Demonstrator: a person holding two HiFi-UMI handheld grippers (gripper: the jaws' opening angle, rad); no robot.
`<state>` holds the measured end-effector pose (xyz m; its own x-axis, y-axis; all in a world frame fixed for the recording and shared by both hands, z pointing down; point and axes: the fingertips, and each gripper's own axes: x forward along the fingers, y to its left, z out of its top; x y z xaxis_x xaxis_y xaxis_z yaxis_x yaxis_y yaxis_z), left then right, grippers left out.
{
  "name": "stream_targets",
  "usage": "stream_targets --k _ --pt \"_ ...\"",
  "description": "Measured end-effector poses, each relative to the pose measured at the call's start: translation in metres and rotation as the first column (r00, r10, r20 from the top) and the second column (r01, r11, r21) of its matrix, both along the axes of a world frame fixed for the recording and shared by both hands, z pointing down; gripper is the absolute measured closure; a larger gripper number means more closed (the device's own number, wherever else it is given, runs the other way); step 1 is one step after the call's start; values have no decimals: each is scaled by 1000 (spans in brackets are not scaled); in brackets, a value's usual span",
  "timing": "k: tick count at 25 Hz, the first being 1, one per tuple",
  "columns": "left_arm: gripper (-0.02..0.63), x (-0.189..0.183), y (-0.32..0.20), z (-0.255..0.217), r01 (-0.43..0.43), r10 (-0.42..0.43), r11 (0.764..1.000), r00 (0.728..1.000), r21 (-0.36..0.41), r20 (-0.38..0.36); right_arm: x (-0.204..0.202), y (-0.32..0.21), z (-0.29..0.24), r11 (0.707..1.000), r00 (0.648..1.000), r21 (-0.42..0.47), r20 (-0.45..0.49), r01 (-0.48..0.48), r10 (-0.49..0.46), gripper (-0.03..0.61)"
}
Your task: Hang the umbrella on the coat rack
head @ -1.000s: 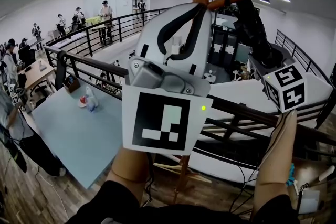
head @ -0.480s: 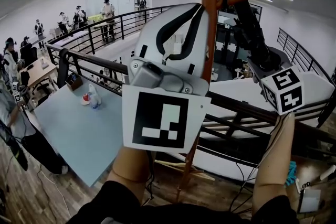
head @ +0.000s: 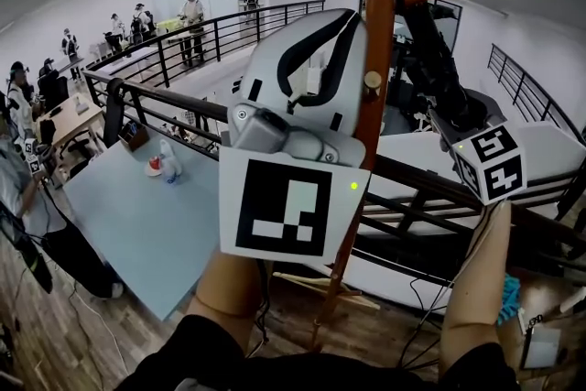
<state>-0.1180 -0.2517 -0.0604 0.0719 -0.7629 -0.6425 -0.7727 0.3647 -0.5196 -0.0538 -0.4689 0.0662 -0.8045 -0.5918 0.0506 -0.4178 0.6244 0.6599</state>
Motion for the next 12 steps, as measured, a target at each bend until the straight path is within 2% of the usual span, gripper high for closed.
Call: stream_targets --k 4,12 --pt "600 -3 -1 -2 -5 5 1000 1000 -9 13 -1 -3 8 1000 1000 -28 -8 -7 7 357" --pt "600 -2 -6 26 -17 19 999 999 -48 28 -2 13 42 997 1000 -80 0 14 -14 357"
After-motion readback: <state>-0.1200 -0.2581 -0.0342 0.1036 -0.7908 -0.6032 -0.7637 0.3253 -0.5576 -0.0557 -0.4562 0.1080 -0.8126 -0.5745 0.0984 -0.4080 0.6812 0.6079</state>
